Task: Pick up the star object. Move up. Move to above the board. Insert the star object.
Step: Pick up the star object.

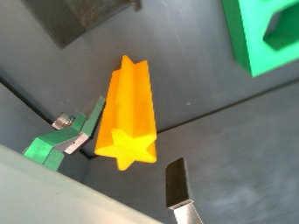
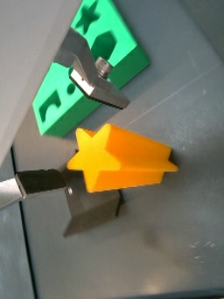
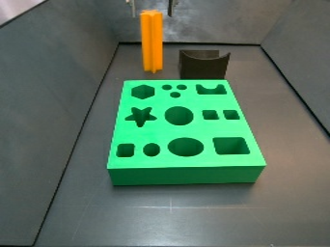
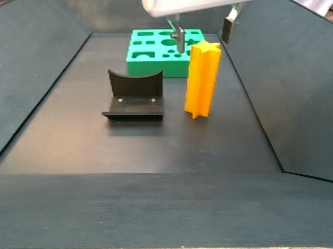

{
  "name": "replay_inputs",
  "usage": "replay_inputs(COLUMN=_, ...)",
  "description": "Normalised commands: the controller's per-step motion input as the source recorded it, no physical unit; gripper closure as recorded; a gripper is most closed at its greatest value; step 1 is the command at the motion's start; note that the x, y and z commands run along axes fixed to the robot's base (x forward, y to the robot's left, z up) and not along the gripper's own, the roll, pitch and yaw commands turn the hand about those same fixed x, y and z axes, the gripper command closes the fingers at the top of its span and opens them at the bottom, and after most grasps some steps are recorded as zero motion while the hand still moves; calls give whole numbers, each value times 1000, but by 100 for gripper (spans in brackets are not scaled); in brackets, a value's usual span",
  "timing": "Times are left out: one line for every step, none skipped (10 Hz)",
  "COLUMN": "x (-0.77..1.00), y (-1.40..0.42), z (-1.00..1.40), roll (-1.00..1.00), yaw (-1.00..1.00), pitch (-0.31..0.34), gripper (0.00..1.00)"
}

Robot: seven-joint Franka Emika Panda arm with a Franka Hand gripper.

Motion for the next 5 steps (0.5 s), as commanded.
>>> replay_inputs(x=0, y=-3, z=-229, roll=-87, yaw=1000, pitch=-14, gripper=0)
replay_inputs(x=0, y=0, z=-274, roll=-71, yaw=1000, pitch=-17, gripper=0)
replay_inputs(x=0, y=0, z=-334, roll=-50, yaw=1000, pitch=-27, gripper=0)
replay_inputs(x=-20, y=0, z=-469, roll=-24, yaw=1000, pitch=-66, gripper=0)
replay_inputs(x=-54, y=80, z=-454, roll=-17, yaw=1000, pitch=-51, gripper=0)
